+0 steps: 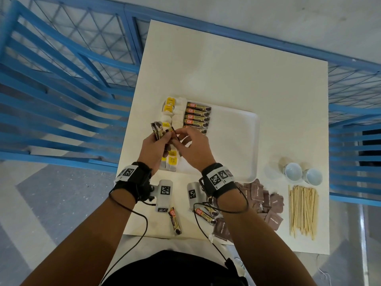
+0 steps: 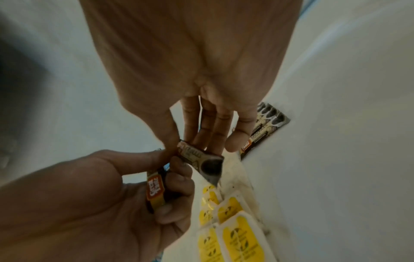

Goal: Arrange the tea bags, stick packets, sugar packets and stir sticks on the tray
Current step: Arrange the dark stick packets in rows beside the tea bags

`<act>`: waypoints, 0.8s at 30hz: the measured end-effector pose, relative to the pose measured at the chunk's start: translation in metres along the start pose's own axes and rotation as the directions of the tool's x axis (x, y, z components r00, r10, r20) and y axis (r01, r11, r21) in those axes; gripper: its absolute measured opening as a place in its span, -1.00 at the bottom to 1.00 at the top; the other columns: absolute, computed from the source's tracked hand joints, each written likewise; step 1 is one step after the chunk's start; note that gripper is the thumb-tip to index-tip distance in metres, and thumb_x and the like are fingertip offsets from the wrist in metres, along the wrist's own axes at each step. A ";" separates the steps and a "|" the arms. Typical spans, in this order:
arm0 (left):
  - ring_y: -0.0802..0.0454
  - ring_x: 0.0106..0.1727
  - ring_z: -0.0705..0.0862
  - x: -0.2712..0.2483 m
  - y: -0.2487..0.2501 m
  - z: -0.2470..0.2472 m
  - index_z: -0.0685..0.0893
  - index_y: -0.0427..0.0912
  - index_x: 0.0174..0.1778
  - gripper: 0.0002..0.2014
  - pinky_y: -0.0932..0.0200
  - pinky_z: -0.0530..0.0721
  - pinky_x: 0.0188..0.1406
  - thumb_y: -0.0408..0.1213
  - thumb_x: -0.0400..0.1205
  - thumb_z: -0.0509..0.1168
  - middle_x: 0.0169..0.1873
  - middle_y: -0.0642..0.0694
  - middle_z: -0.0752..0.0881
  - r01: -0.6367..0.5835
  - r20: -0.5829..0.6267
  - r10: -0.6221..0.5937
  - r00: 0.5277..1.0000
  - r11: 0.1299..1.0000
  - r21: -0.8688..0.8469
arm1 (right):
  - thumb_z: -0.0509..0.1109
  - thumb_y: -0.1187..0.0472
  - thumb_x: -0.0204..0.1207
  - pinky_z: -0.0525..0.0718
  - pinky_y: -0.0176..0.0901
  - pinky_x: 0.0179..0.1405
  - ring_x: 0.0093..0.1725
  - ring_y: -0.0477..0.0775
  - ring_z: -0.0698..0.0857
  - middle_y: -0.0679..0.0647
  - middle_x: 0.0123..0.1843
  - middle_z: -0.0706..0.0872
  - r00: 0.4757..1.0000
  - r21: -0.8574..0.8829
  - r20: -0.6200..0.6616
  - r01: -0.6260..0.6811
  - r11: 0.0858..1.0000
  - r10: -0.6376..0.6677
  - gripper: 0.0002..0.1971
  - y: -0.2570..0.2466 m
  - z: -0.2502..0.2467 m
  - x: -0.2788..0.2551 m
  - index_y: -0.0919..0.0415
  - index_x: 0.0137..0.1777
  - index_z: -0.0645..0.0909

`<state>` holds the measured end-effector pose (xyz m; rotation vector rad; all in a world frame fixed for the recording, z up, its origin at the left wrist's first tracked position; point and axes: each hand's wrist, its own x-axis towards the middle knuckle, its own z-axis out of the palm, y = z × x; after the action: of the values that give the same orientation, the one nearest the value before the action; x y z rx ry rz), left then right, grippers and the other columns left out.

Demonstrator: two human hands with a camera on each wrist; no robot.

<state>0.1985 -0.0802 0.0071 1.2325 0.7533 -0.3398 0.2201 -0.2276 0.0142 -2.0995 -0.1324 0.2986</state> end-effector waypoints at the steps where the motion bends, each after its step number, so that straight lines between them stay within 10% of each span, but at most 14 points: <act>1: 0.02 -0.40 0.50 0.001 0.000 0.000 0.72 -0.23 -0.06 -0.87 0.15 0.43 -0.47 -0.26 0.76 0.36 -0.39 -0.14 0.63 0.008 -0.019 -0.009 1.000 1.000 -0.021 | 0.58 0.16 0.50 0.57 -0.53 -0.13 -0.16 -0.16 0.69 -0.04 -0.04 0.74 1.000 -0.035 0.011 0.020 0.999 -0.020 -0.76 0.001 0.000 -0.001 0.13 0.14 0.73; 7: 0.02 -0.41 0.47 0.002 -0.003 -0.002 0.70 -0.25 -0.11 -0.85 0.14 0.38 -0.46 -0.26 0.74 0.38 -0.41 -0.10 0.63 0.059 -0.019 -0.061 0.998 0.996 -0.068 | 0.62 0.27 0.43 0.52 -0.56 -0.03 -0.08 -0.12 0.65 0.00 0.02 0.76 0.999 -0.169 0.040 0.018 0.986 -0.011 -0.70 0.008 -0.012 0.000 0.19 0.16 0.72; 15: 0.06 -0.44 0.42 0.004 -0.005 -0.008 0.72 -0.24 0.06 -0.83 0.18 0.30 -0.51 -0.20 0.74 0.36 -0.40 -0.03 0.54 0.140 -0.002 -0.141 0.990 0.986 -0.088 | 0.56 0.29 0.47 0.61 0.15 0.20 0.15 0.17 0.59 0.07 0.11 0.69 0.996 -0.455 -0.058 -0.085 0.887 0.066 -0.74 0.055 -0.029 -0.001 0.18 0.16 0.75; 24: 0.03 -0.44 0.43 0.006 -0.006 -0.012 0.68 -0.27 0.09 -0.84 0.17 0.34 -0.52 -0.23 0.73 0.35 -0.38 -0.08 0.55 0.107 0.027 -0.107 0.994 0.994 -0.031 | 0.51 0.20 0.53 0.47 0.02 0.17 0.14 0.15 0.53 0.03 0.08 0.66 0.999 -0.598 -0.036 -0.009 0.801 -0.016 -0.90 0.064 -0.015 0.009 0.13 0.02 0.75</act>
<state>0.1951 -0.0699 -0.0031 1.1576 0.8022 -0.4284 0.2309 -0.2714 -0.0342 -2.7379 -0.2308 0.2290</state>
